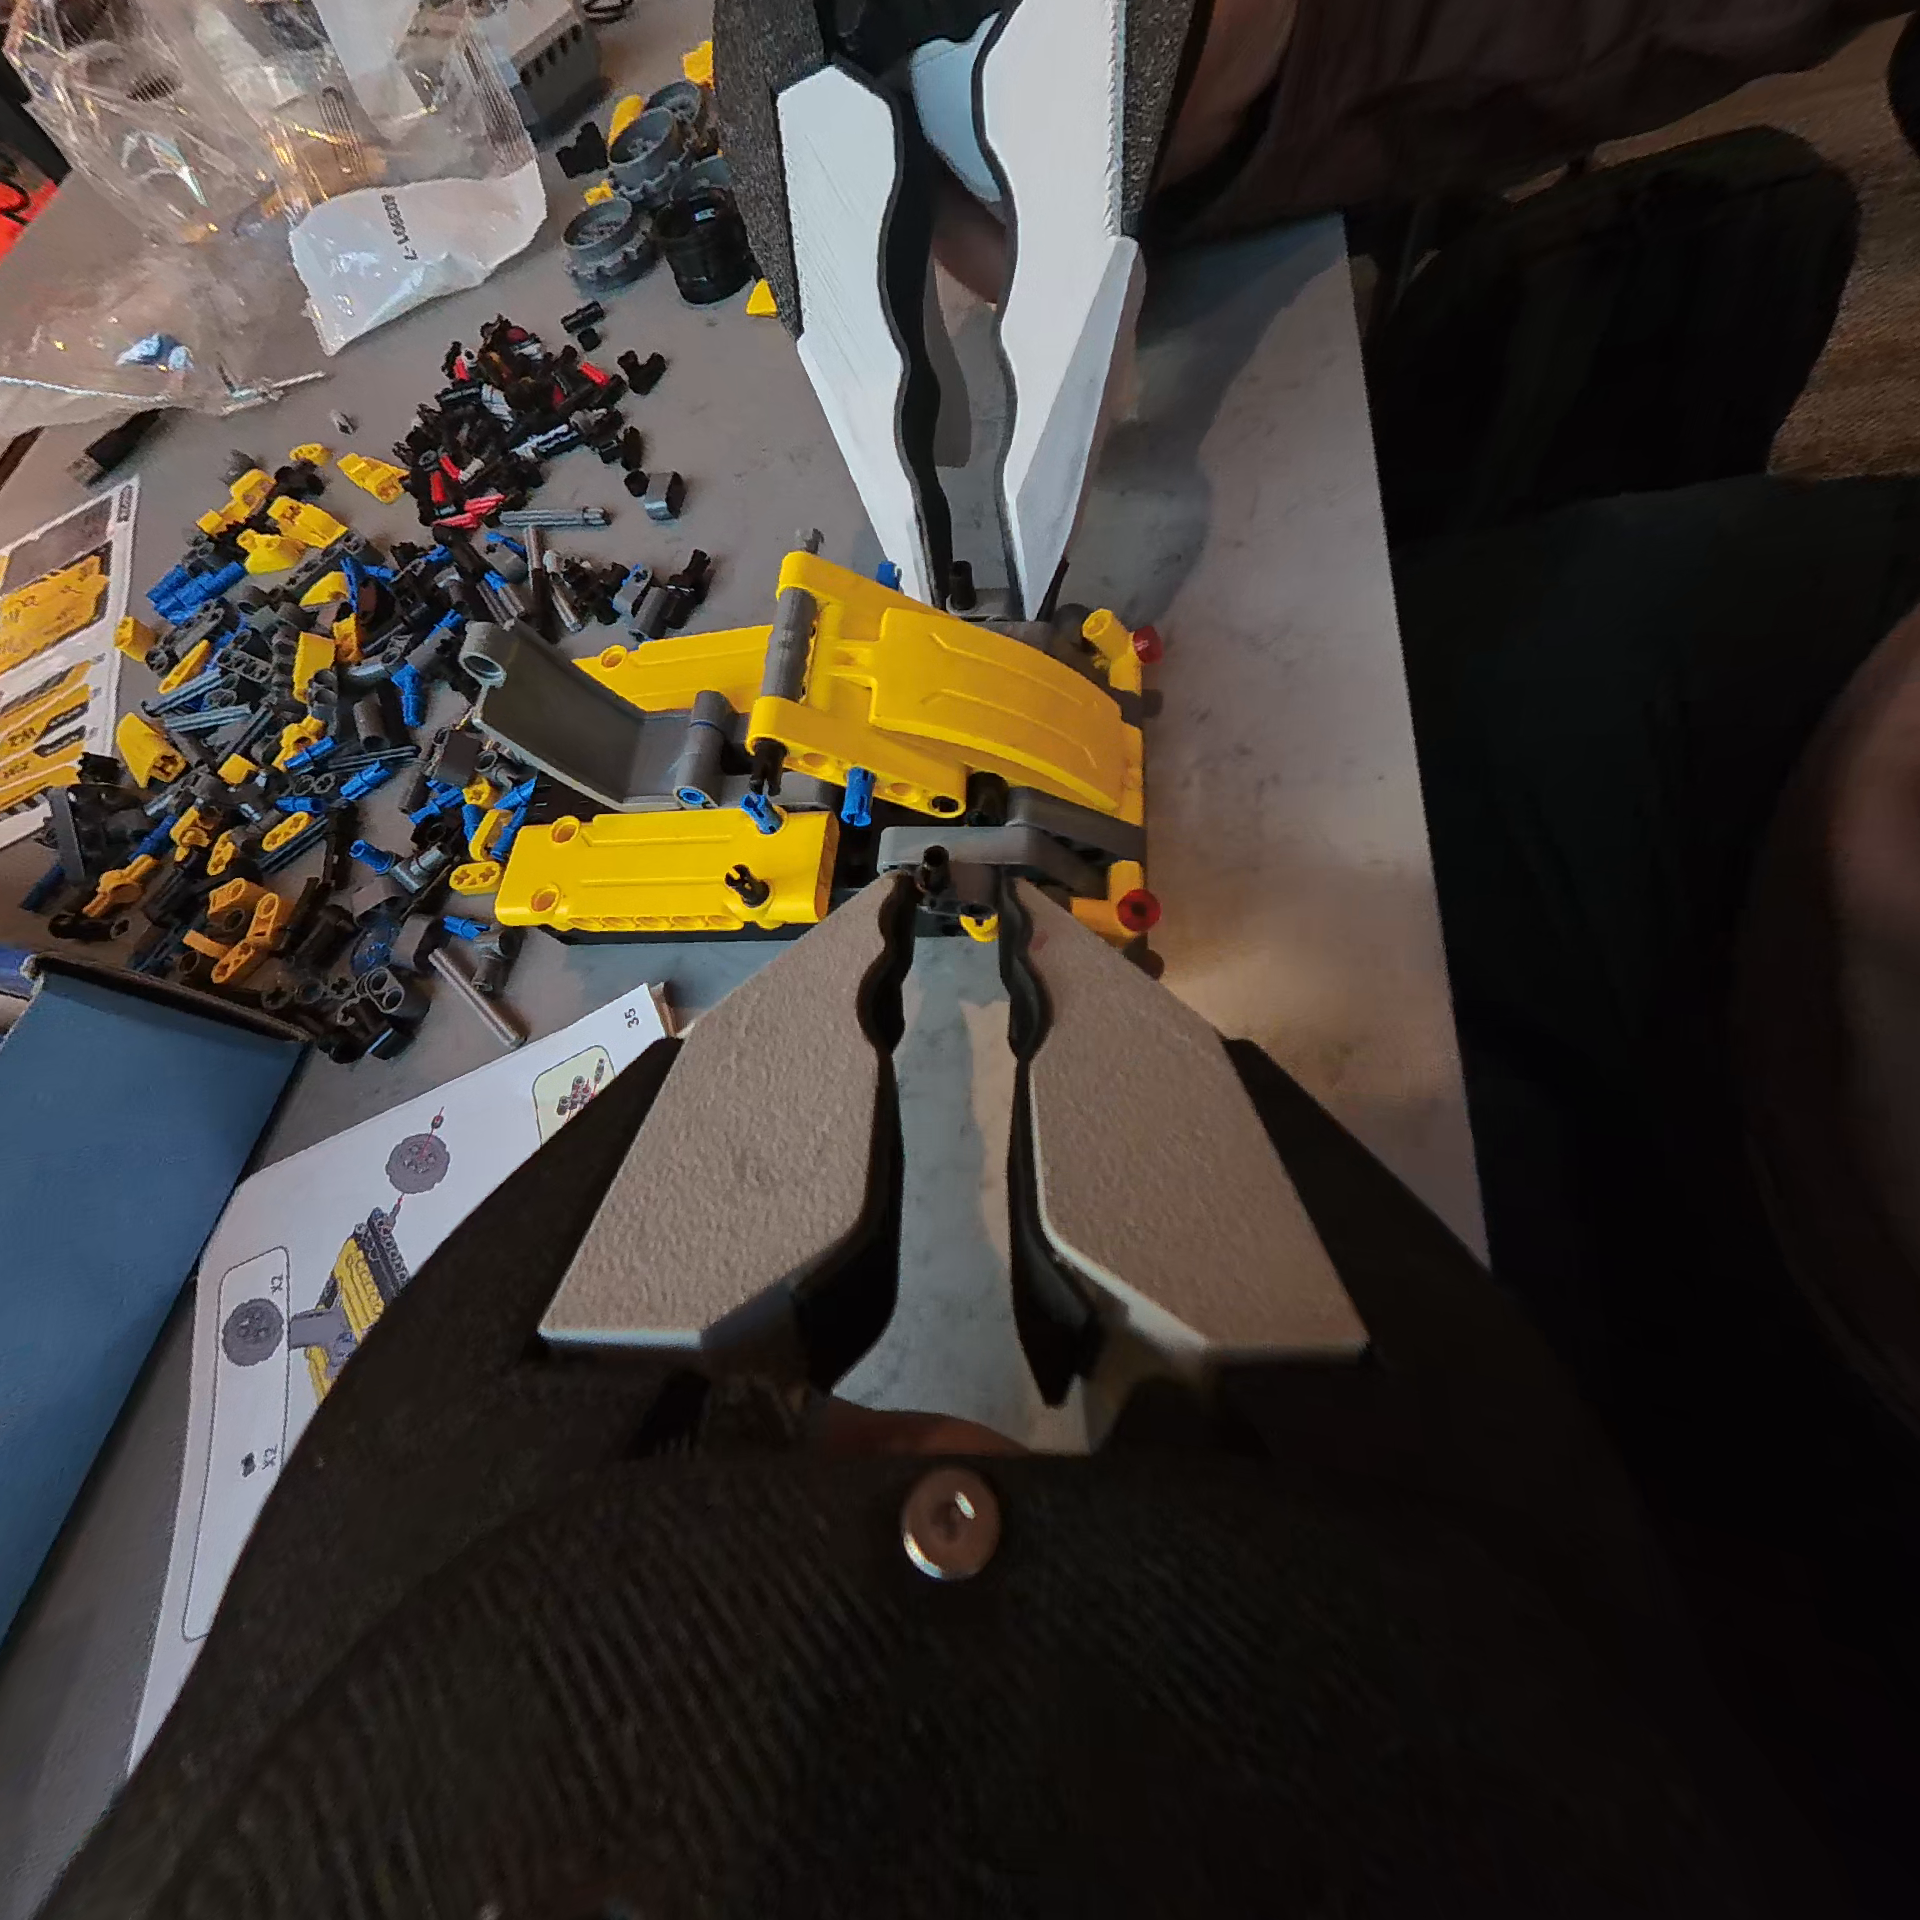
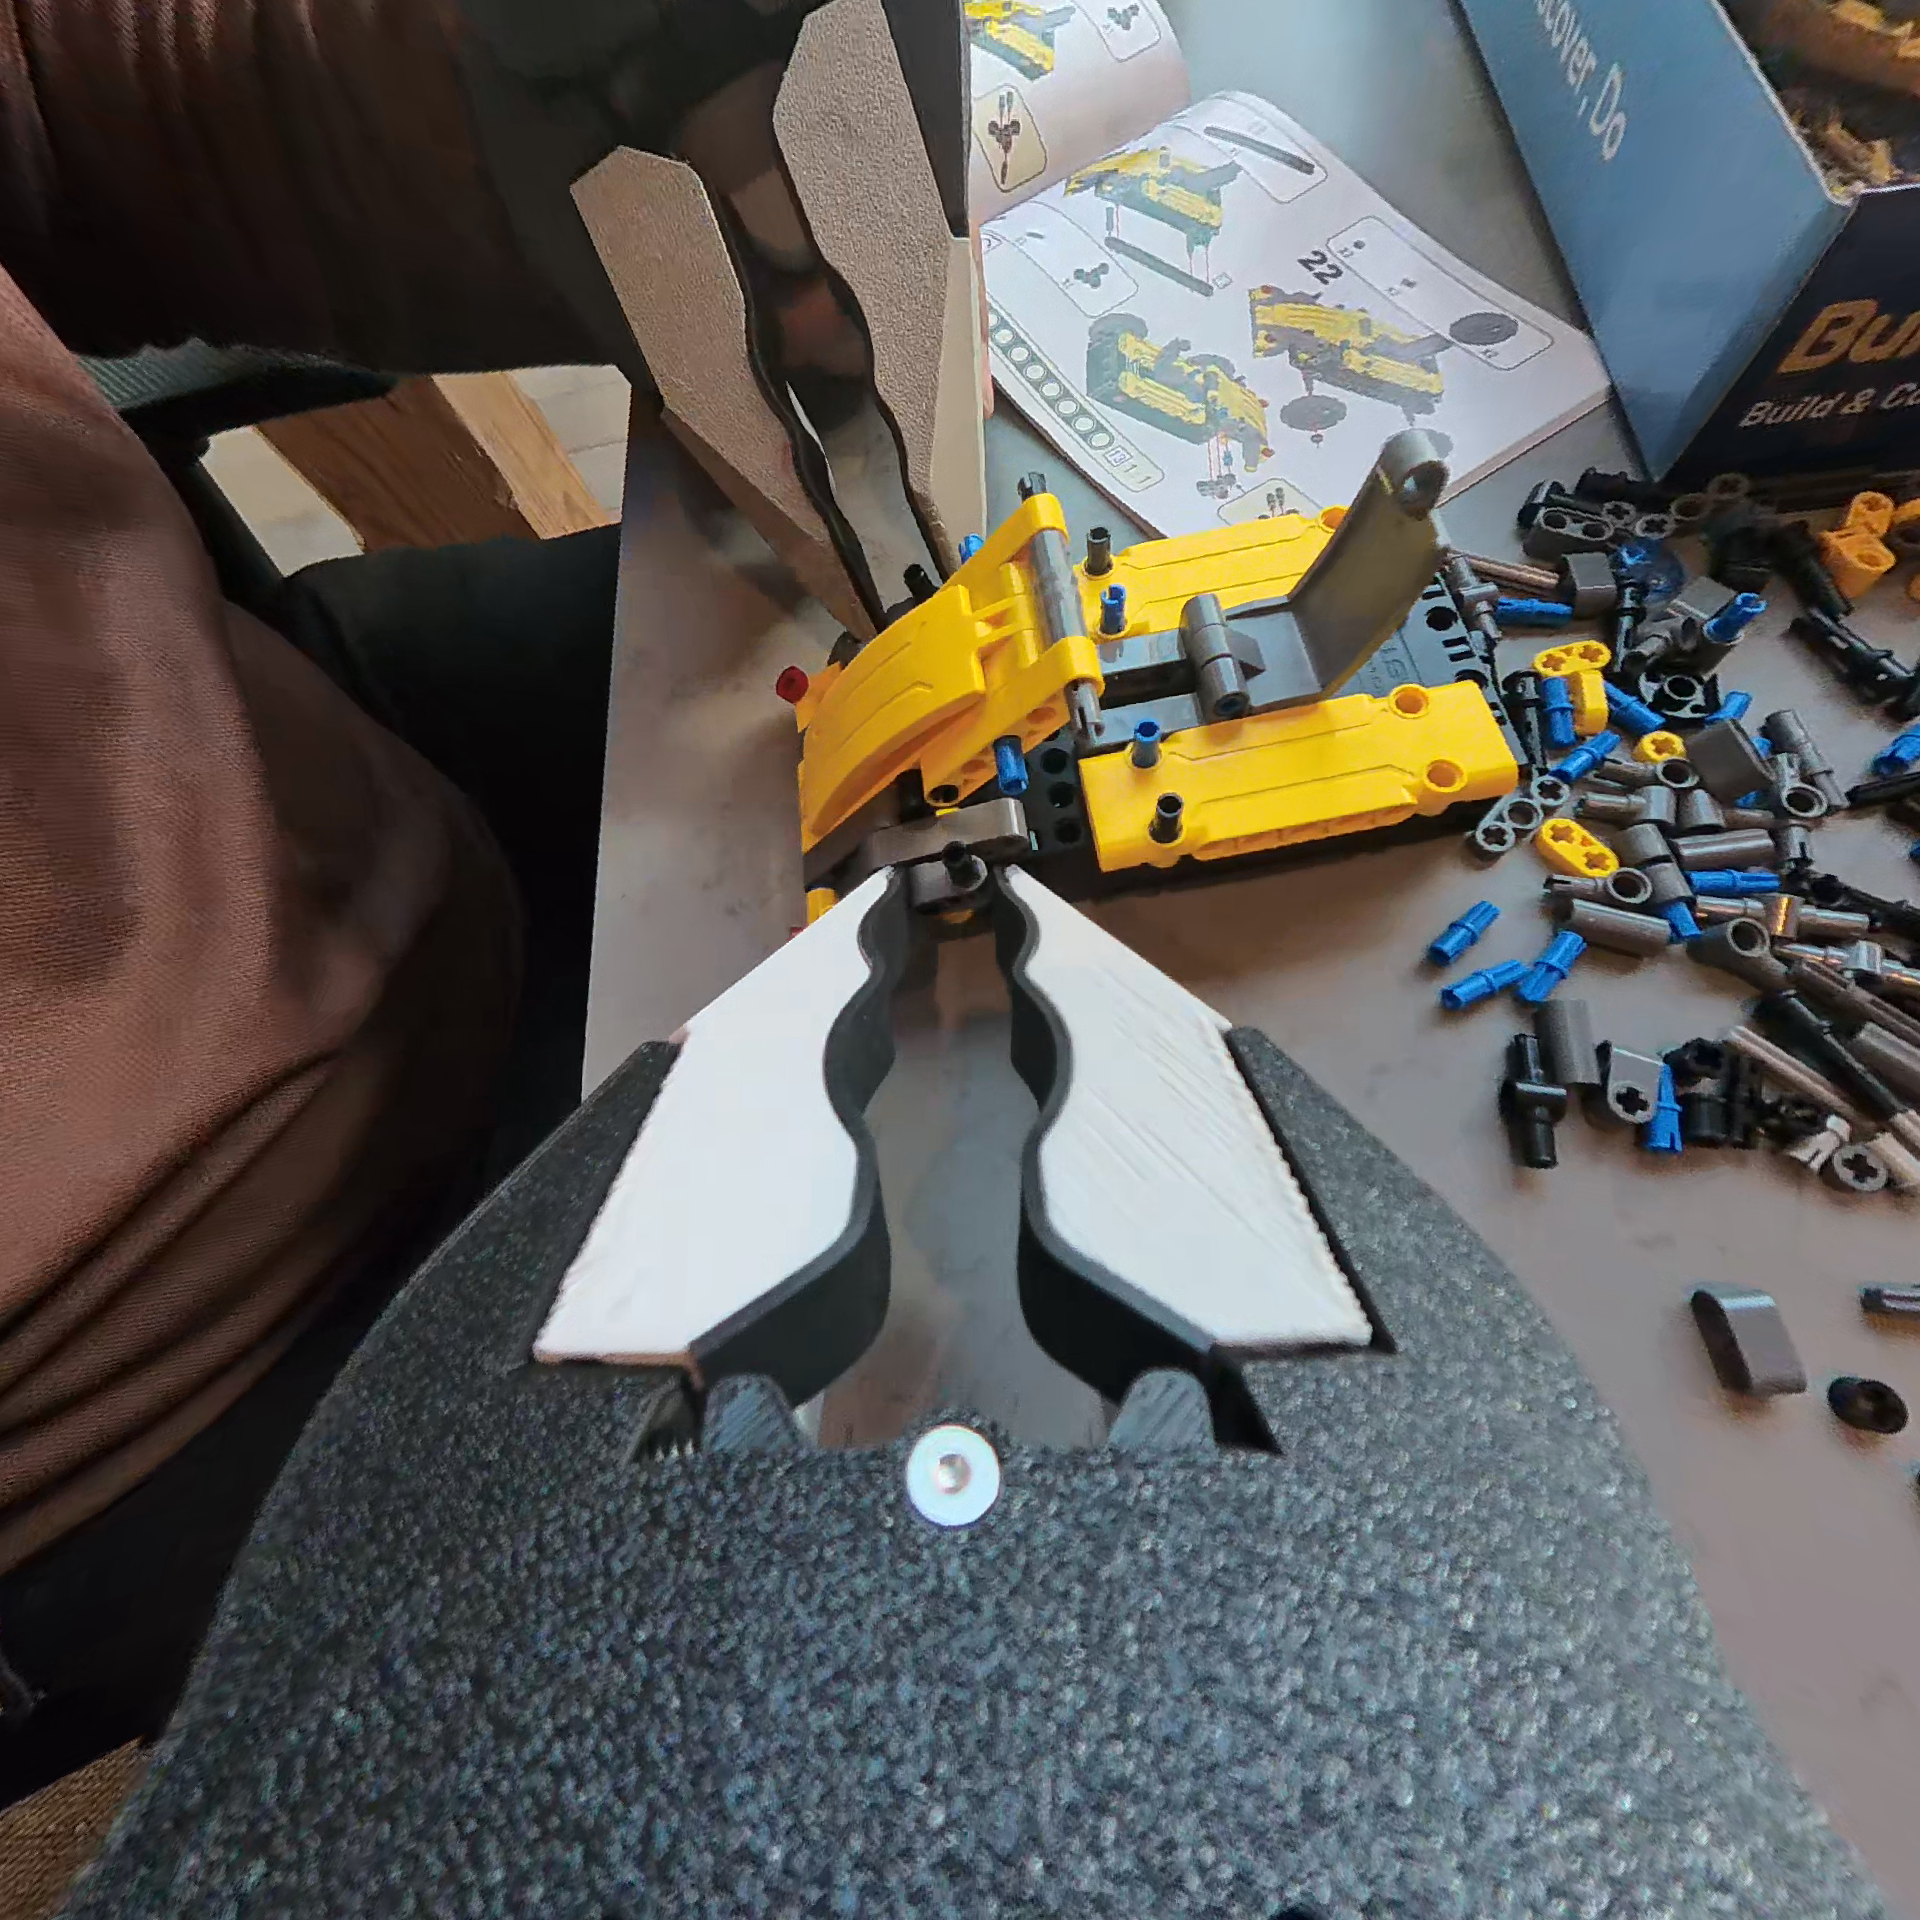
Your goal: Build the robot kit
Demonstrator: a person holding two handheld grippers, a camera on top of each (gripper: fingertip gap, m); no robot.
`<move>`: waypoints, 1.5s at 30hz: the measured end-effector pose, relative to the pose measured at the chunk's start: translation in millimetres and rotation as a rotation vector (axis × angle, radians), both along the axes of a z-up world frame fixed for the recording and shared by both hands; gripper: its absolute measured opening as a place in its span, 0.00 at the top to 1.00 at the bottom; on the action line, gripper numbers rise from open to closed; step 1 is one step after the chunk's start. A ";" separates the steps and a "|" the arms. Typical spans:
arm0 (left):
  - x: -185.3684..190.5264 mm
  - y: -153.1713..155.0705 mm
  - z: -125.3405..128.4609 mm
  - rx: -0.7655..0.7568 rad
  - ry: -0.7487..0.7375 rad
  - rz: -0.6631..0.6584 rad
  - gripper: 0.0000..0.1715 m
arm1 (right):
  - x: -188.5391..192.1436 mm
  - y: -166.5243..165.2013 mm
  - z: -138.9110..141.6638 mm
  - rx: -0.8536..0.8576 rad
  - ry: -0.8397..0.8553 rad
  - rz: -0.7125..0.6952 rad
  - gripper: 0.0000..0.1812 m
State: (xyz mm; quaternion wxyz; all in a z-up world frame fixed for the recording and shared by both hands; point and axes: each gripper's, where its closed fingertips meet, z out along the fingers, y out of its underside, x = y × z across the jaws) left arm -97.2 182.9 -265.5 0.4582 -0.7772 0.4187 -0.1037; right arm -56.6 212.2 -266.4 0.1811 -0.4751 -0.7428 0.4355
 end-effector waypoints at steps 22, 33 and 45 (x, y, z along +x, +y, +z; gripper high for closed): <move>-1.0 1.0 -0.1 -0.007 -0.013 0.002 0.93 | -1.9 3.4 0.0 0.013 0.010 -0.028 0.93; -1.1 1.3 -0.2 -0.015 -0.020 0.003 0.93 | -2.0 3.7 0.0 0.014 0.011 -0.031 0.93; -1.5 1.7 -0.4 -0.022 -0.027 0.005 0.92 | -2.3 4.8 0.1 0.027 0.018 -0.040 0.93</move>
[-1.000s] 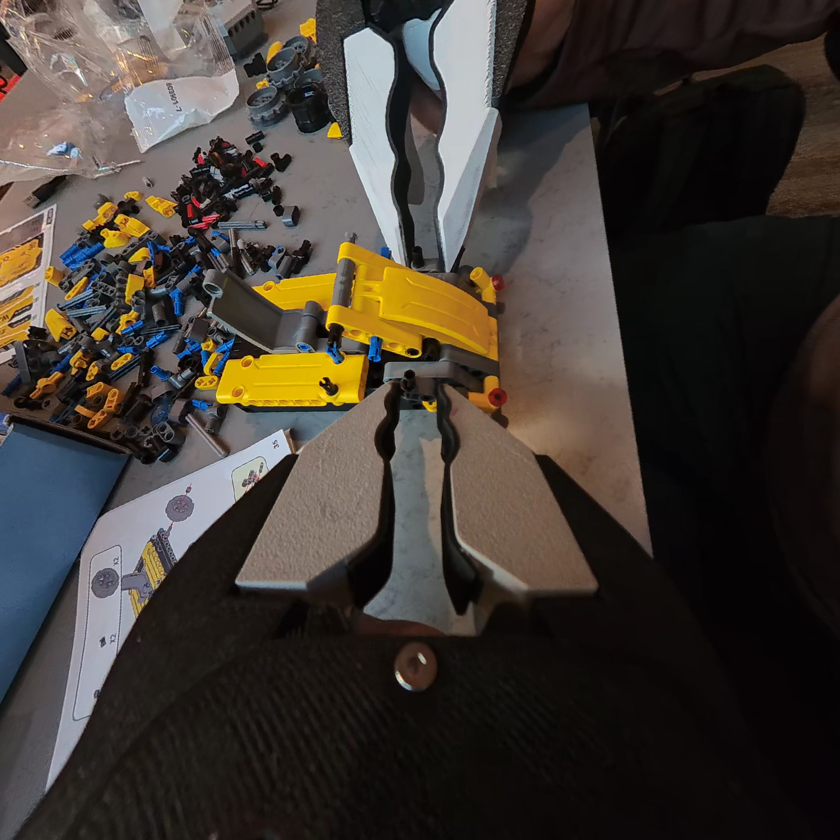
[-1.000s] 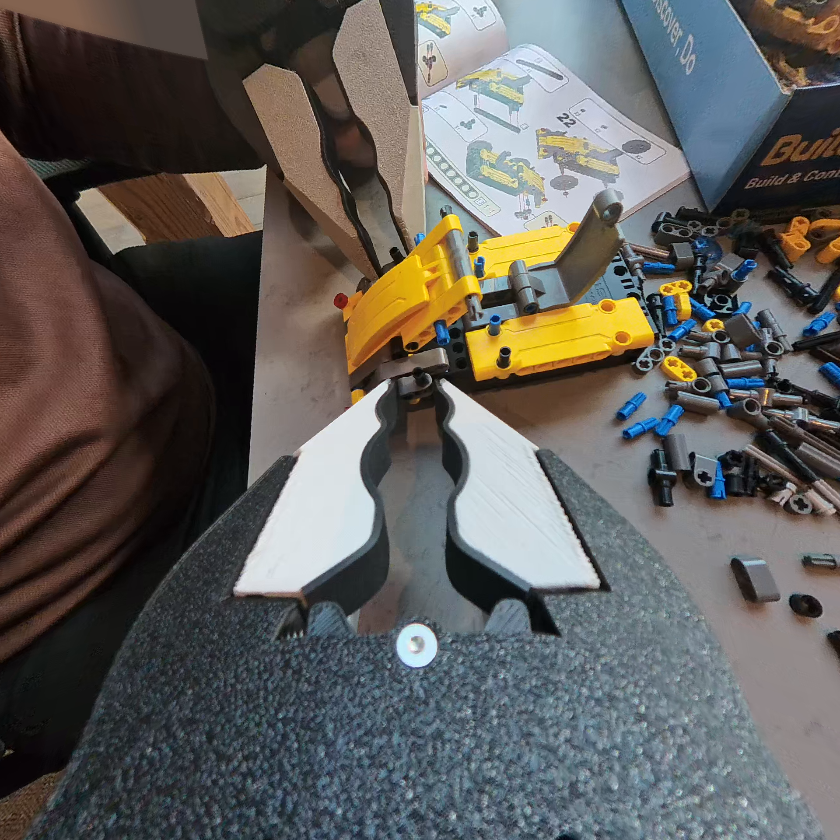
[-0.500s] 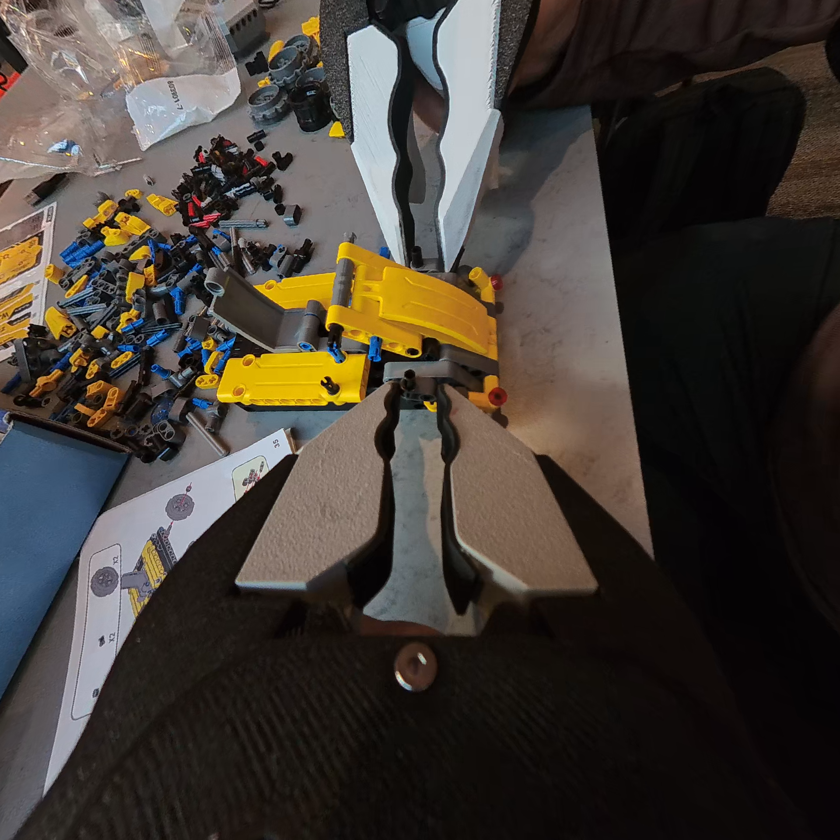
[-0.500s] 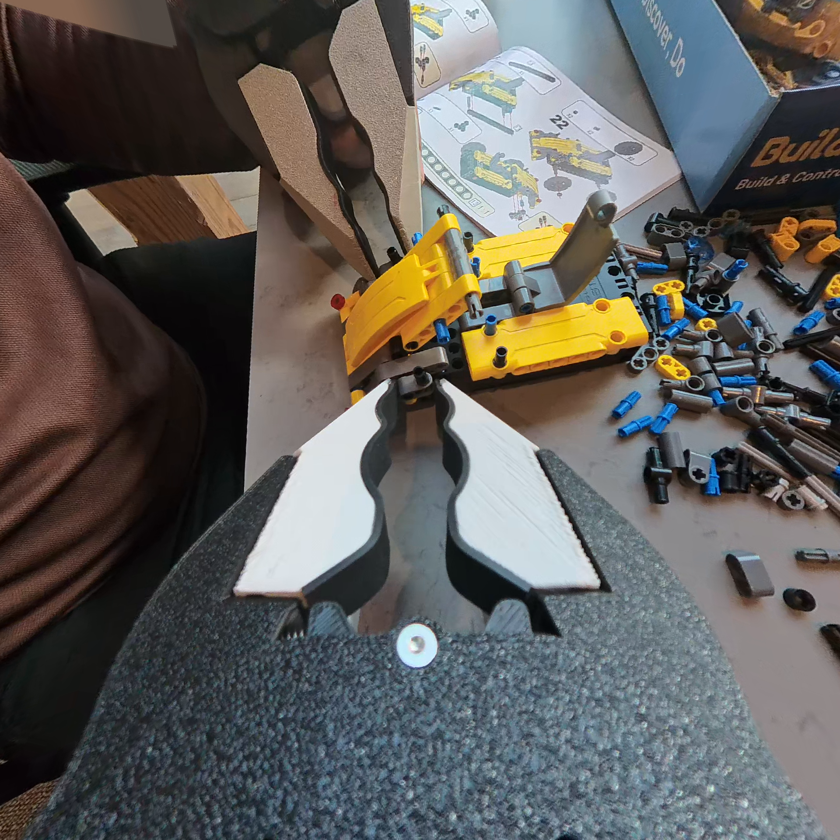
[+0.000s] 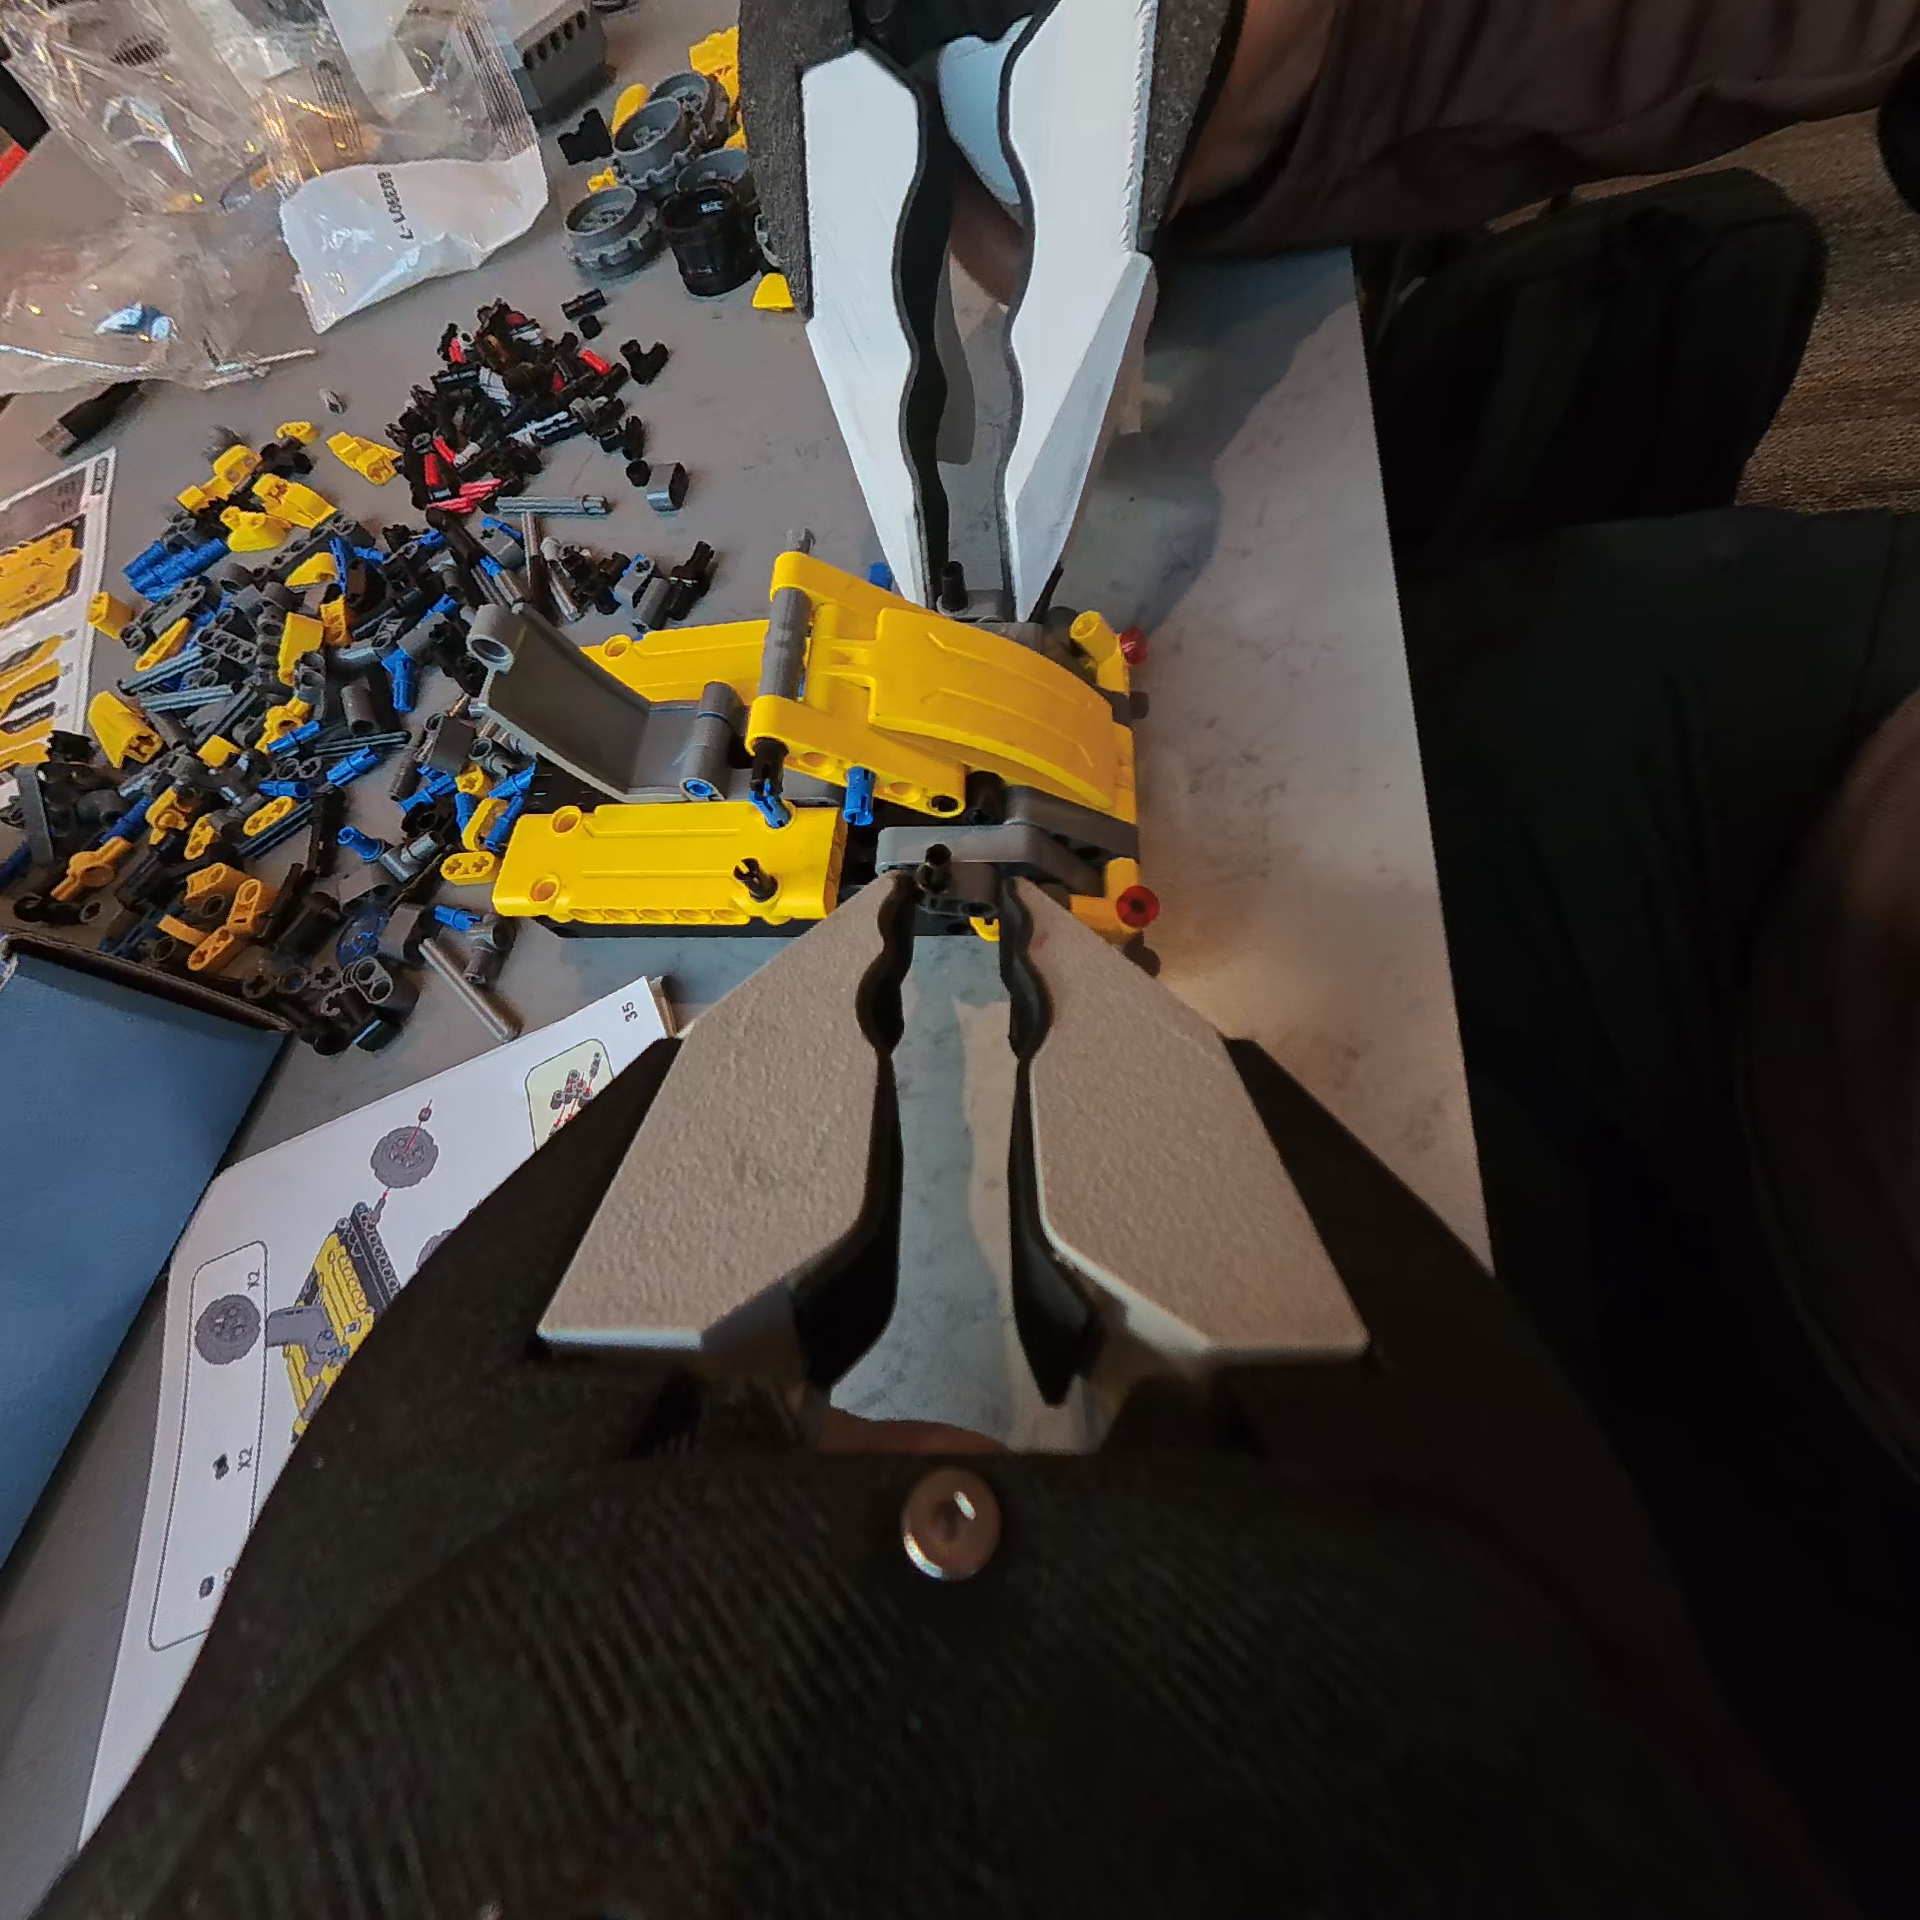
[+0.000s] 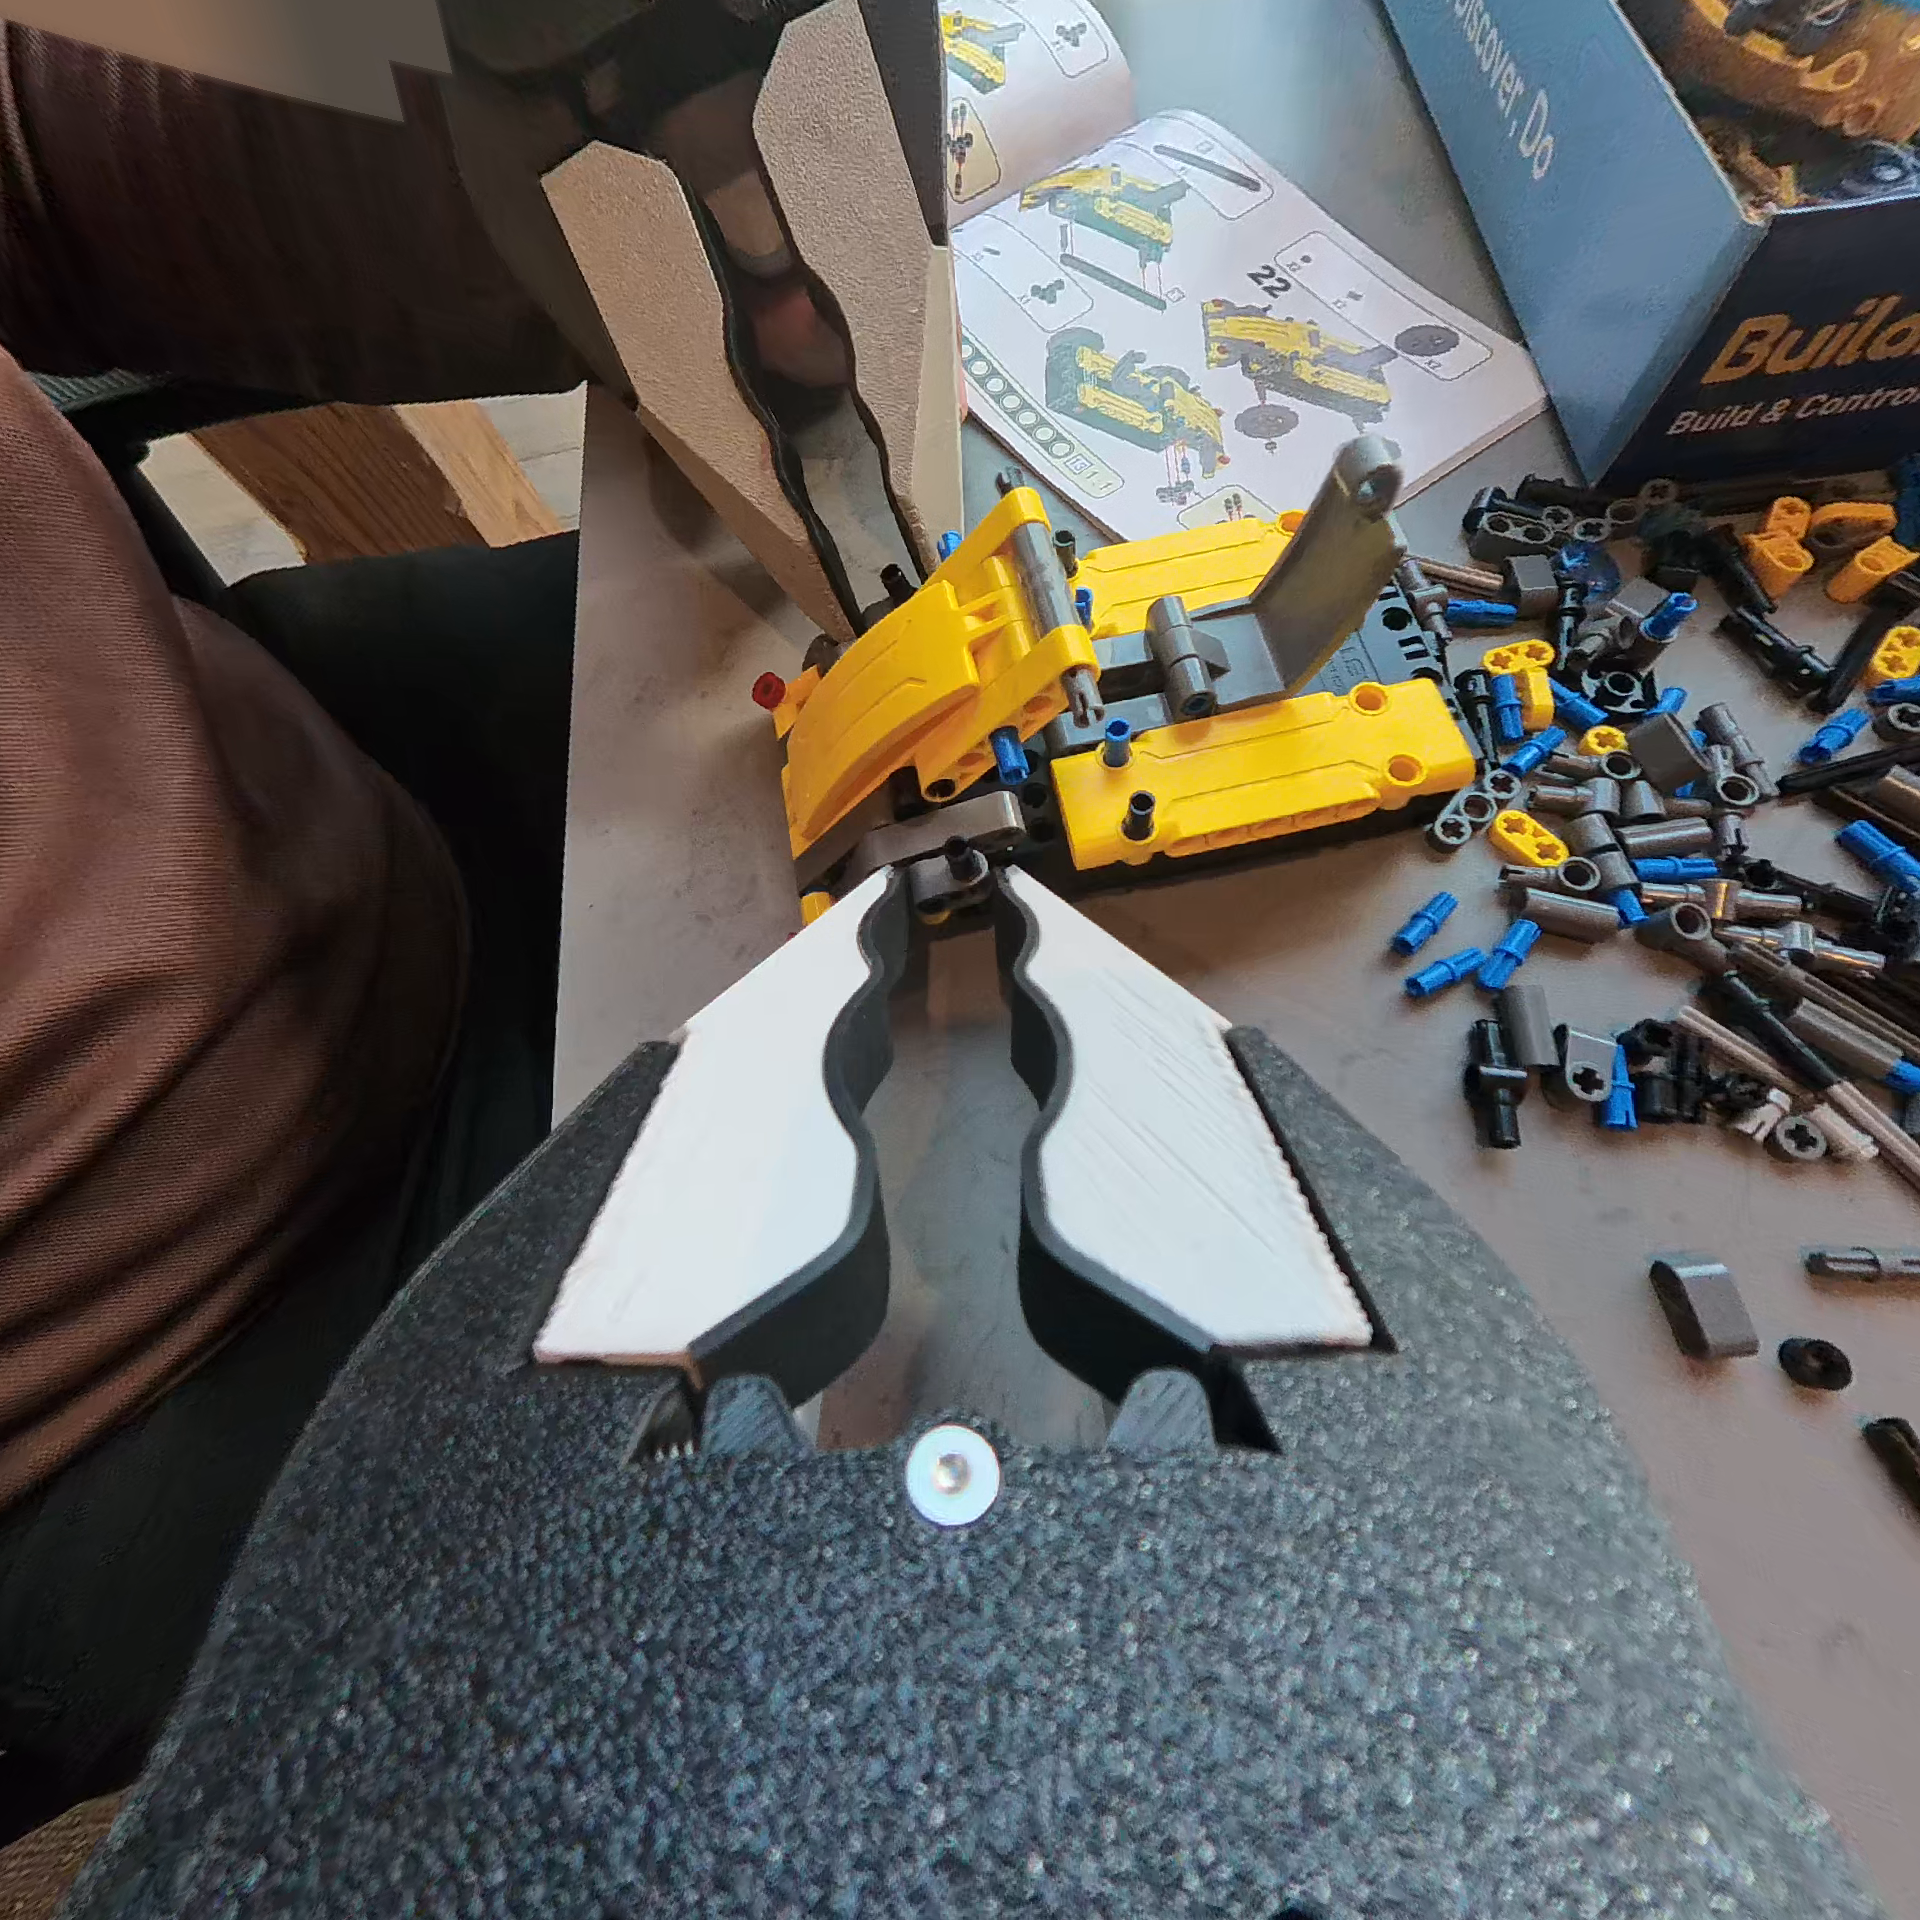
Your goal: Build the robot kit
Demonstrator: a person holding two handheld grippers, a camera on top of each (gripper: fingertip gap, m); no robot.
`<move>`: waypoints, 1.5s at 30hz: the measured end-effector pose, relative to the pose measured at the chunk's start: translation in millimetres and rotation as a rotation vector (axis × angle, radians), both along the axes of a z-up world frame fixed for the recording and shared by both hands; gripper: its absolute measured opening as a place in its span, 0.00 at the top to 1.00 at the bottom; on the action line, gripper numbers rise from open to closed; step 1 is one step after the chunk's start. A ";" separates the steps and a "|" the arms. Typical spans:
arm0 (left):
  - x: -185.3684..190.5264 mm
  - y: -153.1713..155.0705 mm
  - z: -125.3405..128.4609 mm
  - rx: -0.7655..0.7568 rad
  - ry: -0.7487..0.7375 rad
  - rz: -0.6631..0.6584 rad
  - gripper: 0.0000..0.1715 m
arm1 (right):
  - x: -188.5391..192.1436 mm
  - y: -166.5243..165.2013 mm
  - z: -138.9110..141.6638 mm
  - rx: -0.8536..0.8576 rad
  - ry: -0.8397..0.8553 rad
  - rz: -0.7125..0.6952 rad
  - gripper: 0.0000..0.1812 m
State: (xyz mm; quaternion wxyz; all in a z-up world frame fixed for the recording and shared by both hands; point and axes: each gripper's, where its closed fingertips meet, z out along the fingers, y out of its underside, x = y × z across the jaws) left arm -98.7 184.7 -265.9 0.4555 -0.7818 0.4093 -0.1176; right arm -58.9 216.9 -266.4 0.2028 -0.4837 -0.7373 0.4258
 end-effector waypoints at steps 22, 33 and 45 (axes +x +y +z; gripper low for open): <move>0.0 0.1 -0.2 0.017 0.016 0.002 0.92 | 0.2 0.0 0.0 0.132 0.056 -0.044 0.93; -7.6 5.3 2.2 0.045 0.027 0.080 0.87 | 0.9 -1.2 -0.2 0.115 0.048 -0.048 0.93; 3.7 -2.7 19.6 -0.026 -0.107 0.175 0.76 | 16.1 8.1 7.1 0.096 0.092 -0.067 0.92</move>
